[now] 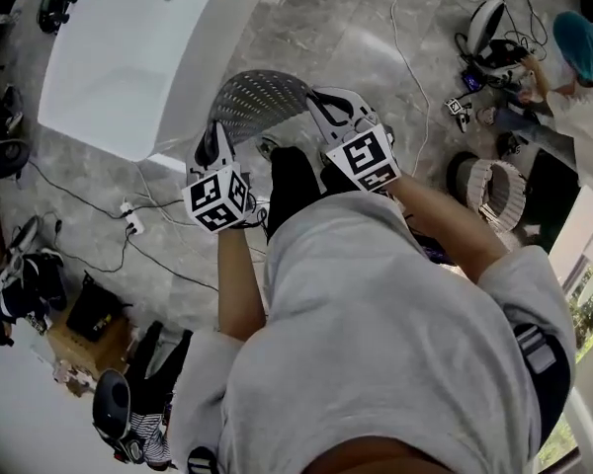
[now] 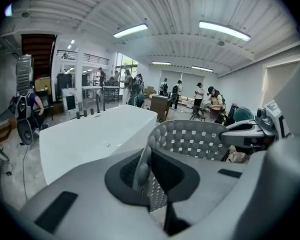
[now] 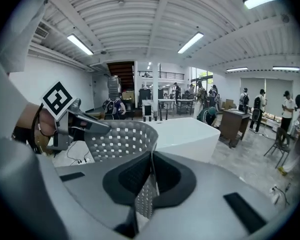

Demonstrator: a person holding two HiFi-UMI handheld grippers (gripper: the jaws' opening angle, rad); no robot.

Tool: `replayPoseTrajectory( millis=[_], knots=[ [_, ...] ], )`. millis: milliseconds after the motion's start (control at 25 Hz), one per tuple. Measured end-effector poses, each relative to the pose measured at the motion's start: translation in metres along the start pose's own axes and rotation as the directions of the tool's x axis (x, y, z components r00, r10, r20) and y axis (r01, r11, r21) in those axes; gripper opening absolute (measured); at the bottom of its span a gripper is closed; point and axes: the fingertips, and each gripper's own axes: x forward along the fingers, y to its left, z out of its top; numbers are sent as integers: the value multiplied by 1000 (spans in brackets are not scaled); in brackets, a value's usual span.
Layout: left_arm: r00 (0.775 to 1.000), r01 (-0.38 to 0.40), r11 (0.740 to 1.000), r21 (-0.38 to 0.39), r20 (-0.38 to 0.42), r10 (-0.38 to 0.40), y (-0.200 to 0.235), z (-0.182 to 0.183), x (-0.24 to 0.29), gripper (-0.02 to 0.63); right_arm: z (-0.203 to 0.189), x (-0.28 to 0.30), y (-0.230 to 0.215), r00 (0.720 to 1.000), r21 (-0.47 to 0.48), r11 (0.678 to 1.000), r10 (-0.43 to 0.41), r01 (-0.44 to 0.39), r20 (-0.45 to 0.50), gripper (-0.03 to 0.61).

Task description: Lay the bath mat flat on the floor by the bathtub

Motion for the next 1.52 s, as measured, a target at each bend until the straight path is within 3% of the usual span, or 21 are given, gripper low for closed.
replayPoseTrajectory(
  millis=[200, 480, 800, 1160, 1520],
  knots=[
    [992, 121, 990, 74, -39, -119, 14, 22, 50, 28, -3, 25, -12, 995, 37, 995, -91, 92, -39, 18],
    [963, 258, 957, 129, -112, -245, 16, 20, 114, 28, -35, 52, -19, 968, 101, 967, -222, 234, -122, 17],
    [937, 329, 926, 186, -189, -295, 23, -8, 182, 28, -79, 97, -33, 946, 147, 939, -289, 311, -149, 17],
    [929, 323, 919, 228, -264, -261, 39, -56, 262, 28, -151, 151, -34, 957, 172, 958, -189, 228, -219, 17],
    [922, 230, 951, 205, -359, -146, 63, -102, 312, 28, -199, 201, -11, 960, 190, 980, -3, 58, -278, 15]
  ],
)
